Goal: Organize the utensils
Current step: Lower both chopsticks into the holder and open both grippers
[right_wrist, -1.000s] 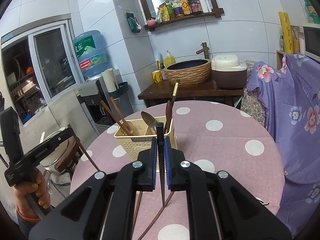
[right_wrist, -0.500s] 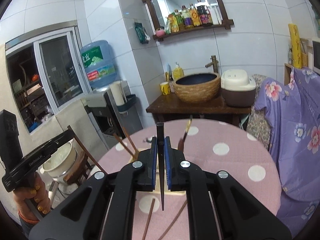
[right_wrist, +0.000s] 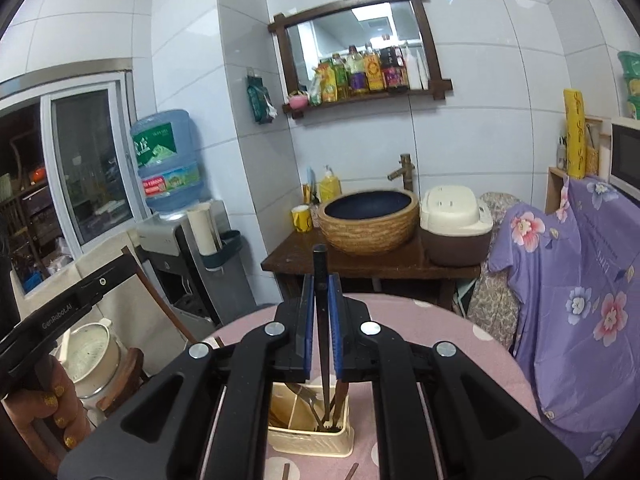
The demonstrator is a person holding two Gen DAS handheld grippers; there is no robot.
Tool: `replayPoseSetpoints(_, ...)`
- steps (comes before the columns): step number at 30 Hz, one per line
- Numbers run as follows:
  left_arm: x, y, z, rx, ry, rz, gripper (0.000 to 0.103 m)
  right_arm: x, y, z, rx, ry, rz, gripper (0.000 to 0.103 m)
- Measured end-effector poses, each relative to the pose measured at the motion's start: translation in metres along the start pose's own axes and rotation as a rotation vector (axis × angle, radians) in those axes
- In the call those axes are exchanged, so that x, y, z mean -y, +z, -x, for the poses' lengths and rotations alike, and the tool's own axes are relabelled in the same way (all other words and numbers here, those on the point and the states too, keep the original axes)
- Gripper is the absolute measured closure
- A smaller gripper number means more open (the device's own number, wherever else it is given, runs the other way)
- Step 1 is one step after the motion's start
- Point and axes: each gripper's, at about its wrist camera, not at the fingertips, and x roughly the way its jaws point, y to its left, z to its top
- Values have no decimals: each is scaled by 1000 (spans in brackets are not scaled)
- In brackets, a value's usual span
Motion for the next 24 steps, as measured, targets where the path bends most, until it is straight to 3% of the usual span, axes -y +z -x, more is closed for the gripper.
replayPoseSetpoints(10, -11, -63, -42, -125, 29, 7, 95, 5, -51, -43, -110, -5, -16, 95)
replayPoseSetpoints(17, -16, -82, -57, -174, 40, 18, 95, 9, -69, -54, -135, -19, -25, 95)
replayPoseSetpoints(24, -17, -85, -52, -161, 23, 21, 95, 11, -72, -53, -114, -24, -29, 95)
